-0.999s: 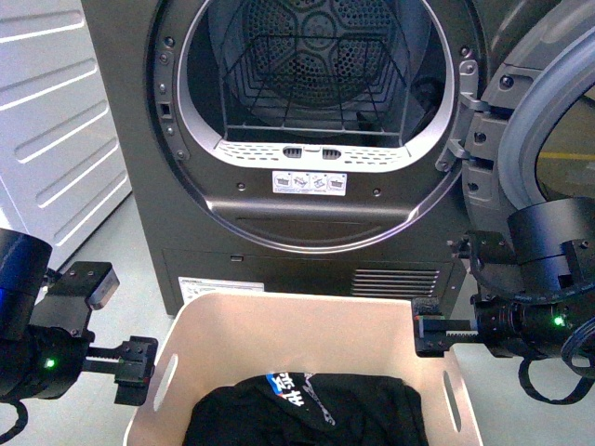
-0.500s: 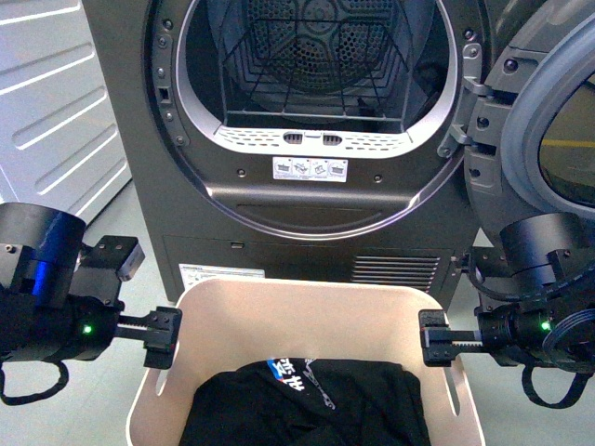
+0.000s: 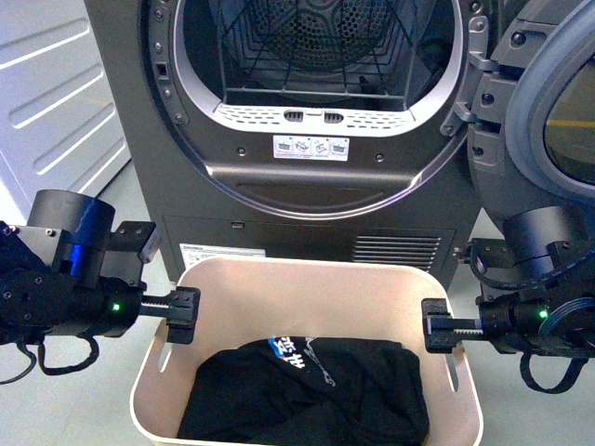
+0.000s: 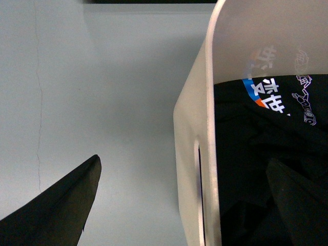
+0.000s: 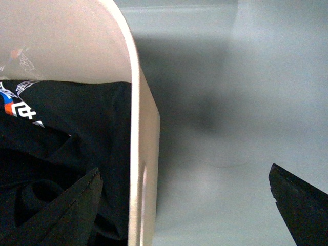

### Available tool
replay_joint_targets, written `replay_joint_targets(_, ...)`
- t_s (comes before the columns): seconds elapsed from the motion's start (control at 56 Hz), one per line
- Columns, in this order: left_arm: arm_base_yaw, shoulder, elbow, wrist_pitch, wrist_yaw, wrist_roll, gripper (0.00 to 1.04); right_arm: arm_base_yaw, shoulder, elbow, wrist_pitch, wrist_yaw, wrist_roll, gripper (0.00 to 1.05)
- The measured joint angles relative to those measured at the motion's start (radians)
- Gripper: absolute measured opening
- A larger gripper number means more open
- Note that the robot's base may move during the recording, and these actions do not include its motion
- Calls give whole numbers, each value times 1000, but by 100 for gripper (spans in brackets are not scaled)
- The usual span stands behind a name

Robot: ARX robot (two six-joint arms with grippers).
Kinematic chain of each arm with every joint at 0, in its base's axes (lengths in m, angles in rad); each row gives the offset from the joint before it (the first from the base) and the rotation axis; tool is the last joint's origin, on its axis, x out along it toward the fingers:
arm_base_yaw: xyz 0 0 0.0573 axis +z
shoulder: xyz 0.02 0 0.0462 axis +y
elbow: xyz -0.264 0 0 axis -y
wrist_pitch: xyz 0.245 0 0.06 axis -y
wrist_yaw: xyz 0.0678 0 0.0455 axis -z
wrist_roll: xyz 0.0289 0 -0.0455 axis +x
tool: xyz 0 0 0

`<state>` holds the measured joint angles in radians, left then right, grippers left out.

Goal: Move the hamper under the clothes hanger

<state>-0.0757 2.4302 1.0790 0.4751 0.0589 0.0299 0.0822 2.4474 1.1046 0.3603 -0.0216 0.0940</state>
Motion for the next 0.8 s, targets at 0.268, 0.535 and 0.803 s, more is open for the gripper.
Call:
replay_joint_targets(0.268,-19,23,33,-13,-7,-12,98,-21,14,0,11,-2,0,97)
replay_joint_targets(0.535,-26,47,38,-19,-14,-31,98,-12,32,0,23,-1,0,97)
replay_joint_targets(0.803,-29,49,37,-40,-15,-37,71,-5,40,2,38,2,15,97)
